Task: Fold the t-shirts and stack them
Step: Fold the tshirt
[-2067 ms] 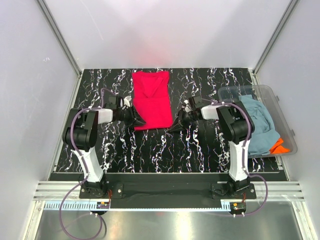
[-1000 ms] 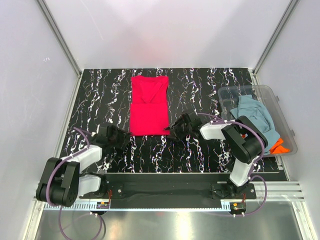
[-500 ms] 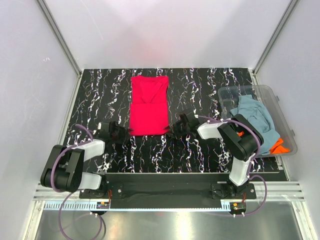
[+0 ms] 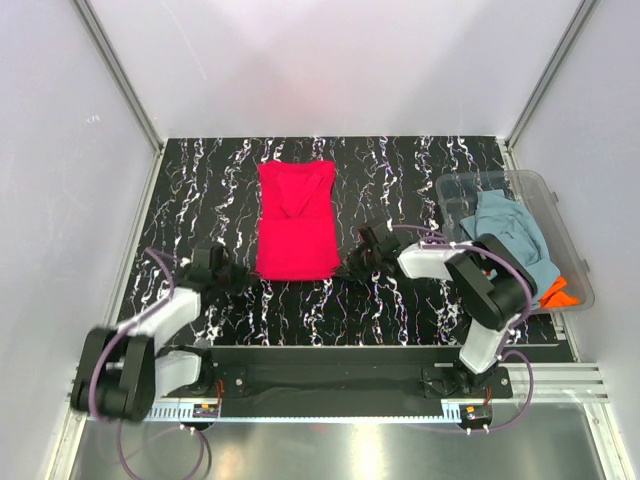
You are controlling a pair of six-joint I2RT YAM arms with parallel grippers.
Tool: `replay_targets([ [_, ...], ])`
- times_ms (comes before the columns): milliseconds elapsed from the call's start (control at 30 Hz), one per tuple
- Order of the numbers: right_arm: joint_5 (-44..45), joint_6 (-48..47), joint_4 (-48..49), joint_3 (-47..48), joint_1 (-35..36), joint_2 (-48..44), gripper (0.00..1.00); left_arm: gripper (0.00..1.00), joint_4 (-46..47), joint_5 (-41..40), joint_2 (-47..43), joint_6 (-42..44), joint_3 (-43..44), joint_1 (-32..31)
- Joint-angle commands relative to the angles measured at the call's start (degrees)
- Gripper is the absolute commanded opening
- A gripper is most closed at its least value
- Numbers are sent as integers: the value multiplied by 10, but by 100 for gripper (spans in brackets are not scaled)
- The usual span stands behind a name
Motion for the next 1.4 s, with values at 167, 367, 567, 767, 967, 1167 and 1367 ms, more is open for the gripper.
replay_targets([
  [167,2,-66,-131,-86,81,-173,0,0,-216,27,-271,44,-61,-31],
  [367,29,5,-154,-144,189,-259,0,0,-404,12,-510,3,-58,-46],
  [567,56,42,-177,-146,259,-304,0,0,-543,28,-575,34,-17,-45],
  [767,78,-18,-226,-86,248,-328,0,0,-509,-3,-458,120,78,-46],
  [967,-9,-100,-268,-15,88,-322,0,0,-371,-25,-222,182,241,-46],
  [1167,-155,-179,-279,89,-40,-210,0,0,-293,6,-19,219,401,-45],
  [1367,-235,-224,-289,169,-140,-111,0,0,-262,83,208,272,571,-45],
])
